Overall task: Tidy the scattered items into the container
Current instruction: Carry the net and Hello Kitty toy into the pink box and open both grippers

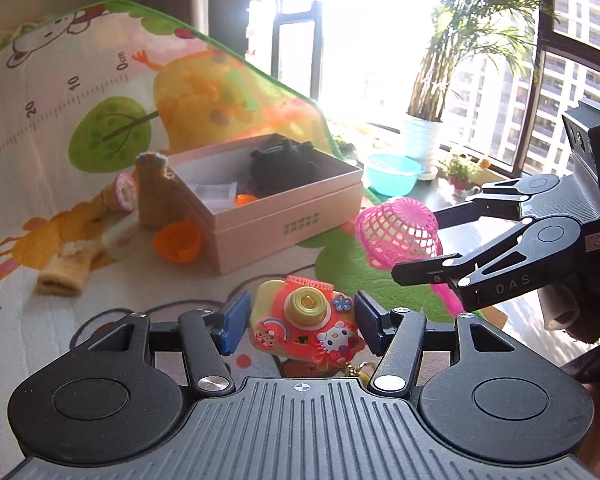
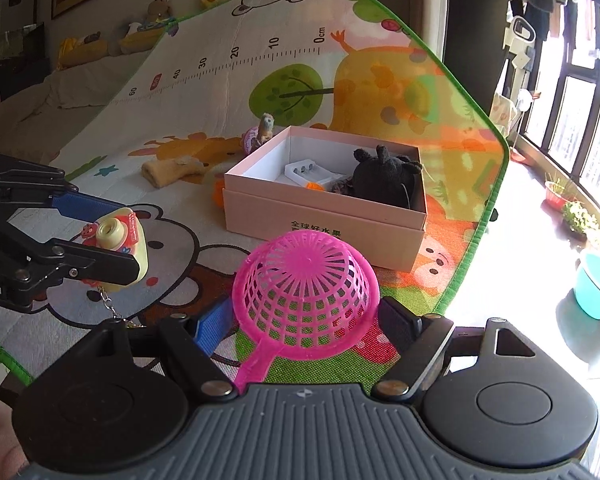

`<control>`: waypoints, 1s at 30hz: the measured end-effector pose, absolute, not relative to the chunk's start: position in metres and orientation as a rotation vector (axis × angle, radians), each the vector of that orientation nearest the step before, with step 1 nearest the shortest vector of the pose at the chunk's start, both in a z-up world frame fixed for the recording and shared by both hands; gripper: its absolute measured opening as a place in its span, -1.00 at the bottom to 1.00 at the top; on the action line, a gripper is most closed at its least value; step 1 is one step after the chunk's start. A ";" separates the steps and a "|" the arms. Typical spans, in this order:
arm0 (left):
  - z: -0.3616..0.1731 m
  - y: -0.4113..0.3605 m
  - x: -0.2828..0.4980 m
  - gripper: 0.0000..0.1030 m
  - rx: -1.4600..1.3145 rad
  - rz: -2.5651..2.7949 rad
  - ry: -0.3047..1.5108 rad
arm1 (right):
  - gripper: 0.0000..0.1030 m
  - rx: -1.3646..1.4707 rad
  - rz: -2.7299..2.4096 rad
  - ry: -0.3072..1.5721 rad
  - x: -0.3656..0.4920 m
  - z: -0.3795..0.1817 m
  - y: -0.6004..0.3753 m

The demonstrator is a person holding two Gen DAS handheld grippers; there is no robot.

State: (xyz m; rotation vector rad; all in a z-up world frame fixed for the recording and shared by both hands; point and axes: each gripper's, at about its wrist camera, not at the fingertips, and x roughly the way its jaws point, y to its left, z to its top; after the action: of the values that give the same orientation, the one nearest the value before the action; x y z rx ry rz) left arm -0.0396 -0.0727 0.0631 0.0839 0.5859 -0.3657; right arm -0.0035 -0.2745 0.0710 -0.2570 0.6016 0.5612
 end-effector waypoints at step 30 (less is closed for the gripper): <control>0.114 -0.050 0.187 0.27 -0.077 -0.343 0.410 | 0.65 -0.163 0.573 0.446 0.203 0.122 -0.244</control>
State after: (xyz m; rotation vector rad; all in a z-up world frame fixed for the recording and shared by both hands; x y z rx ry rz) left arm 0.1869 -0.0496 0.1138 -0.0773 0.4103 -0.3430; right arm 0.2025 -0.2438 0.1216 -0.1626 0.4463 0.5728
